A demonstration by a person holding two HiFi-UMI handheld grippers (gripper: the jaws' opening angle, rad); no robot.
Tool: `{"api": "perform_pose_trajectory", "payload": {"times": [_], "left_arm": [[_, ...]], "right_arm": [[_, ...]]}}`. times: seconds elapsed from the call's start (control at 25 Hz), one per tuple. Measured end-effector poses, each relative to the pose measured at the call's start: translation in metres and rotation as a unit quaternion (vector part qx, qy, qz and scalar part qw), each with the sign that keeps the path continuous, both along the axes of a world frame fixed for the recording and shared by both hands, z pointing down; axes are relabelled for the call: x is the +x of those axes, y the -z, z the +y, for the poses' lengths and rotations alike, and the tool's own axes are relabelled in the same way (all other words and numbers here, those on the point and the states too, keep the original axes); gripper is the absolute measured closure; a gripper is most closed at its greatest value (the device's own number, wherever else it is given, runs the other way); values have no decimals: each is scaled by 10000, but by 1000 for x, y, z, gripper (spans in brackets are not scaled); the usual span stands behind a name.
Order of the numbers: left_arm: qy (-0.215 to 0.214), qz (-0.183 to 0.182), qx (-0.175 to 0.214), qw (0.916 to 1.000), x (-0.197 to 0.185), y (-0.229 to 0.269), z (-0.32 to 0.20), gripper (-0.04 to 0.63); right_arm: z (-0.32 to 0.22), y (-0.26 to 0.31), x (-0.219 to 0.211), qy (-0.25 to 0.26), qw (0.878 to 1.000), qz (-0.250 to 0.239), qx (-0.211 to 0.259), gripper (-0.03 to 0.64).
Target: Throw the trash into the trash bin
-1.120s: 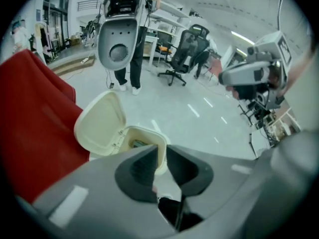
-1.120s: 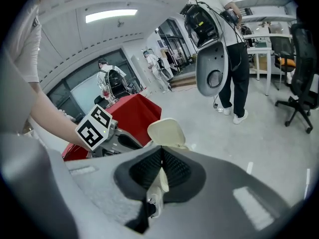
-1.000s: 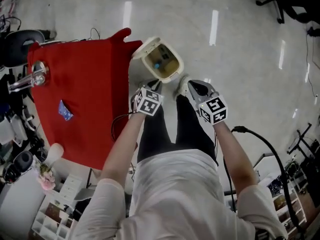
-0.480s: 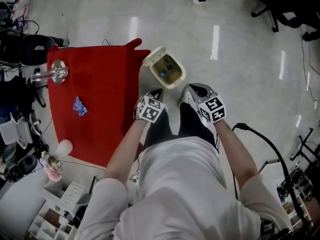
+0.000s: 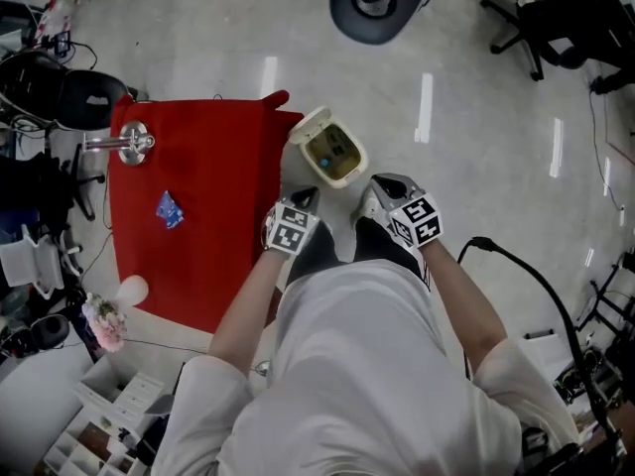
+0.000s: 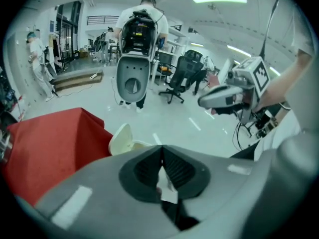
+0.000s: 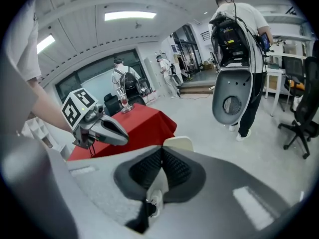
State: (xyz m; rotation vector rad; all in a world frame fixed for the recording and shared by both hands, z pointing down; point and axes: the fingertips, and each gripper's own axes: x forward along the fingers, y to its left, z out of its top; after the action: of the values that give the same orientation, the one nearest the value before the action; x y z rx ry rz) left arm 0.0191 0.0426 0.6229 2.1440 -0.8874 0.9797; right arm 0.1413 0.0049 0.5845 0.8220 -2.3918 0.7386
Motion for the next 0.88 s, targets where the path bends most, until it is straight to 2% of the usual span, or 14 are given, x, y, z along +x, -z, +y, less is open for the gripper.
{"api": "perform_pose_trajectory", "payload": {"times": [0.36, 0.56, 0.88], "left_arm": [[198, 400, 491, 9978, -5, 54, 0, 589], [230, 383, 679, 9967, -9, 70, 4, 589], [520, 379, 836, 9944, -25, 75, 1, 588]], "right_arm": [[14, 33, -10, 30, 9999, -81, 130, 617], [13, 42, -15, 111, 9997, -76, 216, 617], [10, 53, -22, 246, 9991, -55, 353, 617]]}}
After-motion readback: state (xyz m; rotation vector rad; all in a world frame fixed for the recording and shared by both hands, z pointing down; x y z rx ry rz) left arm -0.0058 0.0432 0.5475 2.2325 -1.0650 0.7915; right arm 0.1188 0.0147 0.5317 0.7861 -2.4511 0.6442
